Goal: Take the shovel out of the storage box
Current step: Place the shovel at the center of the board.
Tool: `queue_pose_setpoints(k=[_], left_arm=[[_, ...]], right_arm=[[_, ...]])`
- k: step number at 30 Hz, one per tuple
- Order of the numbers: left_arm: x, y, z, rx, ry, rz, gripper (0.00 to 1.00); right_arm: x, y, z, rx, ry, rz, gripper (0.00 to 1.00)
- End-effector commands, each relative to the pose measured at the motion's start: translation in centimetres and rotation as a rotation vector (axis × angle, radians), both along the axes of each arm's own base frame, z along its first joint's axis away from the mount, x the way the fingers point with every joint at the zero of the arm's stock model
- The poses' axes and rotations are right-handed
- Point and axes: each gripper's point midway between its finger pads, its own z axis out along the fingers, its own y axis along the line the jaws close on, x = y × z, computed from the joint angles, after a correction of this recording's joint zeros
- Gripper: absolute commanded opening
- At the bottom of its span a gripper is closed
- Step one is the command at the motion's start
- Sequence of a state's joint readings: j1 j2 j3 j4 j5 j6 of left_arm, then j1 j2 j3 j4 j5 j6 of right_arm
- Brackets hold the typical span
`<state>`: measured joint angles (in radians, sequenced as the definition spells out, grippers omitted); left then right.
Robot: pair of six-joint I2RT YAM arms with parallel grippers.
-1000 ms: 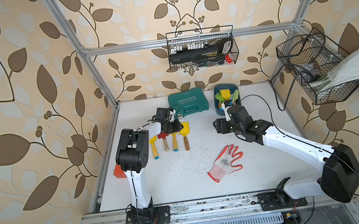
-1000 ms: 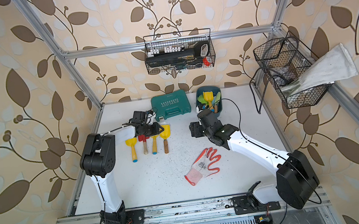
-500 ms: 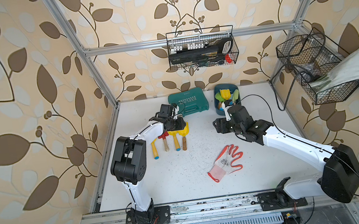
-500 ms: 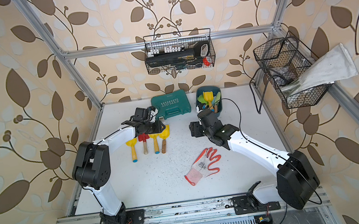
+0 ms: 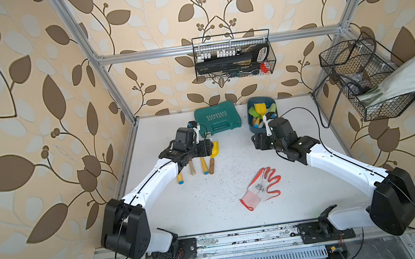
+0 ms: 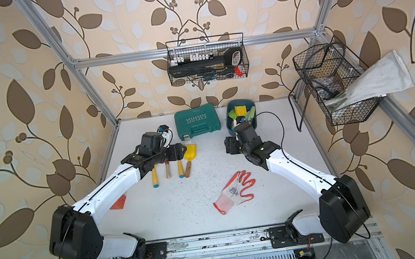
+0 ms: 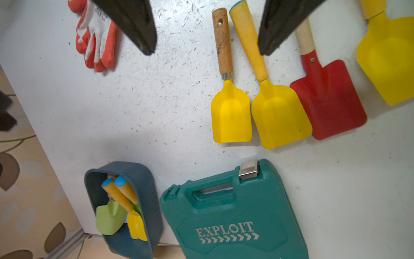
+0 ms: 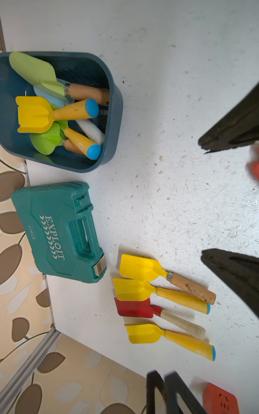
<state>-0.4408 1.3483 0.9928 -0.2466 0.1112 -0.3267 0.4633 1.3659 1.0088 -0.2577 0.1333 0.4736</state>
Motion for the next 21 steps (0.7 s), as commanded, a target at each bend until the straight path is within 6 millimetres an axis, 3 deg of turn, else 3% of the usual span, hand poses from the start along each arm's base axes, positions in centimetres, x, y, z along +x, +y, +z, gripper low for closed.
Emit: queue_pose_setpoints(k=[1, 8, 12, 21], left_arm=[[-0.9, -0.4, 2.7, -0.066, -0.095, -0.023, 0.99], [-1.8, -0.1, 3.1, -0.102, -0.103, -0.013, 0.99], [-2.0, 0.1, 3.4, -0.117, -0.132, -0.006, 0.99], [-2.5, -0.7, 3.5, -0.163, -0.122, -0.039, 0.99]], right_arm=[[2.2, -0.6, 1.1, -0.01, -0.001, -0.031, 0.72], [6.1, -4.4, 1.4, -0.004, 0.042, -0.127, 0.66], [8.5, -6.2, 0.6, 0.015, 0.11, -0.156, 0.61], [14.0, -7.0, -3.2, 0.018, 0.255, -0.164, 0.58]])
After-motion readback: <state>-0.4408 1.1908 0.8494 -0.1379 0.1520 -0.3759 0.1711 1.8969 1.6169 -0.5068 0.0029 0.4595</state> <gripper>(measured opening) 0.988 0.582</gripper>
